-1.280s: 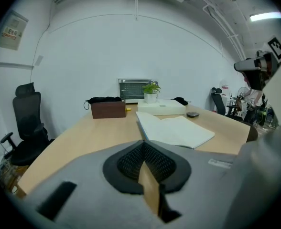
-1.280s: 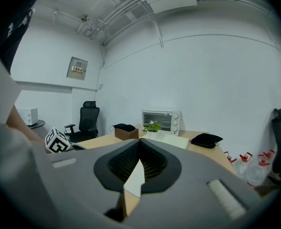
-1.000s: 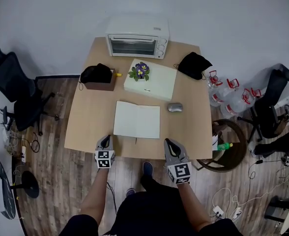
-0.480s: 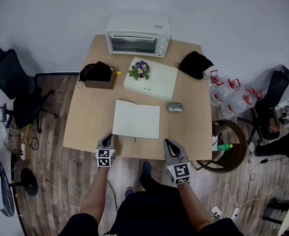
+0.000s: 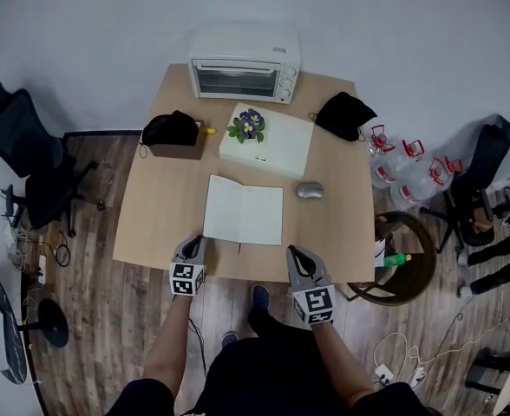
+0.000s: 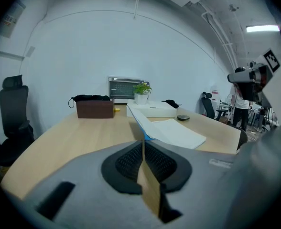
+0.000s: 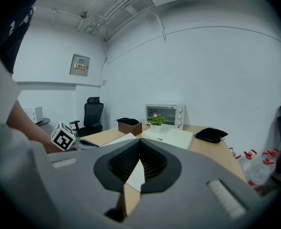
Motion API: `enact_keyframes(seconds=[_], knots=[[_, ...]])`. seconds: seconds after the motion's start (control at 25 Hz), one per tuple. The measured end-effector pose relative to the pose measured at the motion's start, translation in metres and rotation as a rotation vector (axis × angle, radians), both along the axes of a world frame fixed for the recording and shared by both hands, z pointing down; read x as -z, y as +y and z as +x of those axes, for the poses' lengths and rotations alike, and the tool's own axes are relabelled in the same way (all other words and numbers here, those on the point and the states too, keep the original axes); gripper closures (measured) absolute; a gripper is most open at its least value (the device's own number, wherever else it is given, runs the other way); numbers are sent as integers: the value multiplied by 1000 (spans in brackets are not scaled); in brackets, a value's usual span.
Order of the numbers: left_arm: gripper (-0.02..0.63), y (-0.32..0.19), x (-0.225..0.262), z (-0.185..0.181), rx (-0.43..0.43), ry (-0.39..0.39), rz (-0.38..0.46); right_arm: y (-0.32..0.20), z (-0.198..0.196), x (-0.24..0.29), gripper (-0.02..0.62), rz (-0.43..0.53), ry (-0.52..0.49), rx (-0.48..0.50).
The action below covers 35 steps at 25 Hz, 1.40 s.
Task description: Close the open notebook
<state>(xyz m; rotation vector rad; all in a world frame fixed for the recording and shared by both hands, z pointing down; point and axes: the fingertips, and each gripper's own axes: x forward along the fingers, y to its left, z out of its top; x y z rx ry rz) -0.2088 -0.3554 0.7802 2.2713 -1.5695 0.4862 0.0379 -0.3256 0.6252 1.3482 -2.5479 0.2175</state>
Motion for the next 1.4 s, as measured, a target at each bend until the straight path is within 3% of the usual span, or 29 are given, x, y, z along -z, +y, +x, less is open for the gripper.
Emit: enact_keyframes(seconds=[0.72, 1.4], knots=[[609, -6, 54, 57, -135, 48, 129, 2, 18, 13, 589, 23, -28, -59], [611, -14, 73, 118, -250, 89, 150, 3, 36, 11, 589, 19, -31, -89]])
